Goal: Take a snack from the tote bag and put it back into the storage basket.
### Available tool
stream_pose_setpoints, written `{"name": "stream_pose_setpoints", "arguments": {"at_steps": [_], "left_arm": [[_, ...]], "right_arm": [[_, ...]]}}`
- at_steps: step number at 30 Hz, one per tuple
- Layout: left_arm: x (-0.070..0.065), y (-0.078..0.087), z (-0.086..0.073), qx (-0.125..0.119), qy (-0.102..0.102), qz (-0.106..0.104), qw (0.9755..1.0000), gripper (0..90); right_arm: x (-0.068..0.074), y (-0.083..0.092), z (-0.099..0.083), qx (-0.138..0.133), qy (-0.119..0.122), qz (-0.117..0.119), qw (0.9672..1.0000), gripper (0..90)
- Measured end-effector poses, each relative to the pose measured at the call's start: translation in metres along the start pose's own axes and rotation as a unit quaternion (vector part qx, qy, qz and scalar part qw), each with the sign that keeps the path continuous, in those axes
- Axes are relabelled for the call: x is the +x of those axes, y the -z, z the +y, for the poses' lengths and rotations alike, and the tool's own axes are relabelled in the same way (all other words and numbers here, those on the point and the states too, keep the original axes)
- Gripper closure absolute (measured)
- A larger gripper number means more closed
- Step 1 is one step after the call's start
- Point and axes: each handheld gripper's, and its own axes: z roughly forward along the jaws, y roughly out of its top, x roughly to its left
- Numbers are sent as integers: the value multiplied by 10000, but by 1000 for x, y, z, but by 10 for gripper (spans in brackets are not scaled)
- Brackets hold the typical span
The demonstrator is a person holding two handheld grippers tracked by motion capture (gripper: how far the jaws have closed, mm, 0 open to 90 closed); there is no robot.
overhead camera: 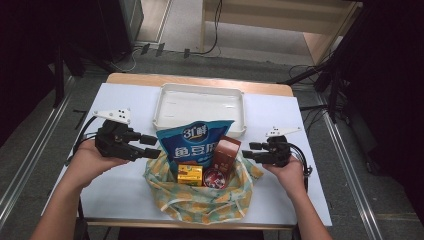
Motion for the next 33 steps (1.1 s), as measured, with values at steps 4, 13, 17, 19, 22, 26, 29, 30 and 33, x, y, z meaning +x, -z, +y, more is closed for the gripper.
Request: {"name": "stream_pose_setpoints", "arguments": {"at_steps": [4, 13, 17, 19, 22, 26, 29, 30, 33], "left_arm": [[0, -2, 5, 28, 106, 44, 9999, 465], [-1, -8, 25, 130, -48, 29, 9999, 468], [-2, -9, 31, 84, -59, 10, 9999, 477], [-2, -14, 37, 97, -122, 50, 9999, 481], [-2, -21, 41, 128, -140, 21, 9998, 483], [0, -27, 45, 186, -155, 14, 9997, 490], [2, -33, 46, 214, -199, -4, 9996, 507], [2, -35, 46, 248, -209, 18, 9995, 515], [1, -39, 46, 294, -300, 42, 9991, 562]], "right_arm": [[0, 0, 0, -11, -11, -9, 10000, 474], [0, 0, 0, -51, -12, -44, 10000, 474], [-1, -1, 0, -31, -10, -53, 10000, 474], [-1, 0, 0, -41, -20, -57, 10000, 474], [-1, 0, 0, -47, -23, -51, 10000, 474], [-1, 0, 0, -50, -15, -58, 10000, 474], [-1, 0, 0, -44, -19, -56, 10000, 474], [-1, 0, 0, -44, -15, -56, 10000, 474], [0, -1, 0, -55, 2, -44, 10000, 474]]}}
